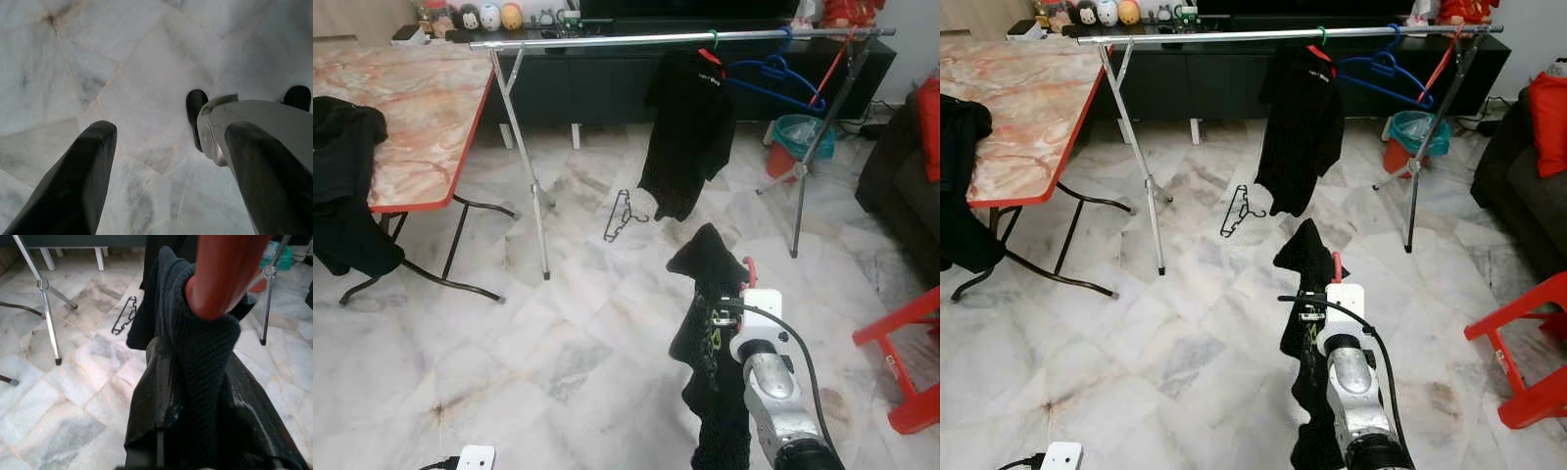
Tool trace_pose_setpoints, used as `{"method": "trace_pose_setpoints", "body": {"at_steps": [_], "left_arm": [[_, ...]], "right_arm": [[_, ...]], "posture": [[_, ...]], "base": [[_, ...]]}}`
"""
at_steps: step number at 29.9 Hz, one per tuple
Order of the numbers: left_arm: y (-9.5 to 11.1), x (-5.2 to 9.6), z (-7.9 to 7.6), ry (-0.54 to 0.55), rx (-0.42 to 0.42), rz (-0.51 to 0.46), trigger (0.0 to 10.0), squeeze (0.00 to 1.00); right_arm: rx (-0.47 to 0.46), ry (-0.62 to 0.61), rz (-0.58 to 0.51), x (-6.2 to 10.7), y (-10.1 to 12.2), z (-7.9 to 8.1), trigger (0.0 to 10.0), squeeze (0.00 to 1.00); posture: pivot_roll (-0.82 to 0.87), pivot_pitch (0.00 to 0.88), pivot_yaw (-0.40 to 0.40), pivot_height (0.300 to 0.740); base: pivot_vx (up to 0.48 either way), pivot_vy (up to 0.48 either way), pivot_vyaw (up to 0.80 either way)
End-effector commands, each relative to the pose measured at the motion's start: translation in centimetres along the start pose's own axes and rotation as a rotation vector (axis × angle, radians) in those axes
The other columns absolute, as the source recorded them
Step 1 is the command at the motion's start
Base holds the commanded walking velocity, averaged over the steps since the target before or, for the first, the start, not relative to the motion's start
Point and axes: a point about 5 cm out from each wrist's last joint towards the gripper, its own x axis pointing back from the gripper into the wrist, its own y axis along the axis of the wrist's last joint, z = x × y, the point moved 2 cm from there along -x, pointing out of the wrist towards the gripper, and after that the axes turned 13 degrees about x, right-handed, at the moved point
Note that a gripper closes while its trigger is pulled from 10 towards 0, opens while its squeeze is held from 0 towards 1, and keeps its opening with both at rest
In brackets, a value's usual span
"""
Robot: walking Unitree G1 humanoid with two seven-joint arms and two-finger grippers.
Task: Hang hanger
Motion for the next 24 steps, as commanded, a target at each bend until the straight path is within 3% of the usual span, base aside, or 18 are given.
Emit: {"method": "trace_pose_setpoints", "body": {"at_steps": [1, 19, 24], "left_arm": [[-0.96, 0.21, 0.12, 0.003, 0.005, 0.032, 10.0, 0.00], [-0.91, 0.23, 0.33, 0.008, -0.003, 0.032, 10.0, 0.00], [-0.86, 0.22, 0.34, 0.013, -0.009, 0.028, 10.0, 0.00]], "right_arm": [[-0.005, -0.016, -0.037, -0.24, 0.80, -0.37, 10.0, 0.00], [-0.005, -0.022, -0.037, -0.27, 0.87, -0.36, 10.0, 0.00], [-0.006, -0.026, -0.039, -0.31, 0.96, -0.48, 10.0, 0.00]], "posture": [[0.00, 0.072, -0.007, 0.740], [0.00, 0.081, 0.000, 0.740], [0.00, 0.080, 0.000, 0.740]], "base": [[-0.270, 0.000, 0.00], [-0.267, 0.000, 0.00], [0.000, 0.000, 0.00]]}}
